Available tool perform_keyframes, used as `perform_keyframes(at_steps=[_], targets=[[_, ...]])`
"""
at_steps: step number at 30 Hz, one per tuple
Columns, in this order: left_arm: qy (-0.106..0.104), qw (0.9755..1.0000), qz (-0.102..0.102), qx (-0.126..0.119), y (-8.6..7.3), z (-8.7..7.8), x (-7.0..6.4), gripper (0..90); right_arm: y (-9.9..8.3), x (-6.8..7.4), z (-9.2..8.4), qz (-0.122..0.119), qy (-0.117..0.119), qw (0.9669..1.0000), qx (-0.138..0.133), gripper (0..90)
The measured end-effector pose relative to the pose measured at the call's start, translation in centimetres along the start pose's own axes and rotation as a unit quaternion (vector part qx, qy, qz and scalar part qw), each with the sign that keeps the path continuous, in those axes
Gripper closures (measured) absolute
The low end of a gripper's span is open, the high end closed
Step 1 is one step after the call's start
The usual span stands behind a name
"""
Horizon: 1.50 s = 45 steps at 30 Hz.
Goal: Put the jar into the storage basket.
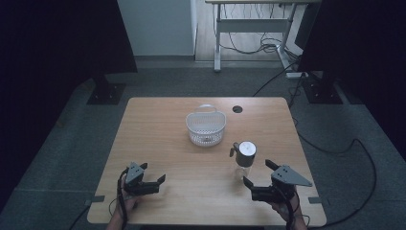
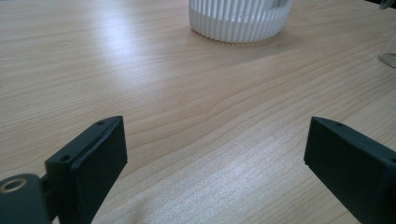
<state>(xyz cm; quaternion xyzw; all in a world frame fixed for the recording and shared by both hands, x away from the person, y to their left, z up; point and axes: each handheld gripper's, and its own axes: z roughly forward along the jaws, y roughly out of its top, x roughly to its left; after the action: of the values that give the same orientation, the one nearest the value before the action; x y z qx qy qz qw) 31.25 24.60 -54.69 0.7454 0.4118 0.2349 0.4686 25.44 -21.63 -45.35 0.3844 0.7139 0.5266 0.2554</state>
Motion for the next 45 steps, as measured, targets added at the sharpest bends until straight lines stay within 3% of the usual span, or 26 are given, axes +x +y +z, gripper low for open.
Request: perform_keyframes(at_steps=[13,28,42,45], targets=[[-0.003,1.0000,0.002,0.002,0.0,0.1,0.0,5.9,-0.5,-0.2,1.8,0.015,-0.015,0.9997,0.013,1.0],[-0.006,0.9999,0.009,0.005,0.0,0.1,-0.1,5.9,-1.5,-0.6,4.8,0.028,-0.014,0.9989,0.035,0.9],[-0.003,0.9999,0.015,0.008,0.0,0.1,-0.3,6.1,-2.1,-0.6,6.4,0.032,-0.032,0.9986,0.026,4.2],[-0.003,0.9998,0.017,0.010,0.0,0.1,-0.3,6.1,-2.2,-0.6,6.9,0.037,-0.045,0.9981,0.018,8.3]])
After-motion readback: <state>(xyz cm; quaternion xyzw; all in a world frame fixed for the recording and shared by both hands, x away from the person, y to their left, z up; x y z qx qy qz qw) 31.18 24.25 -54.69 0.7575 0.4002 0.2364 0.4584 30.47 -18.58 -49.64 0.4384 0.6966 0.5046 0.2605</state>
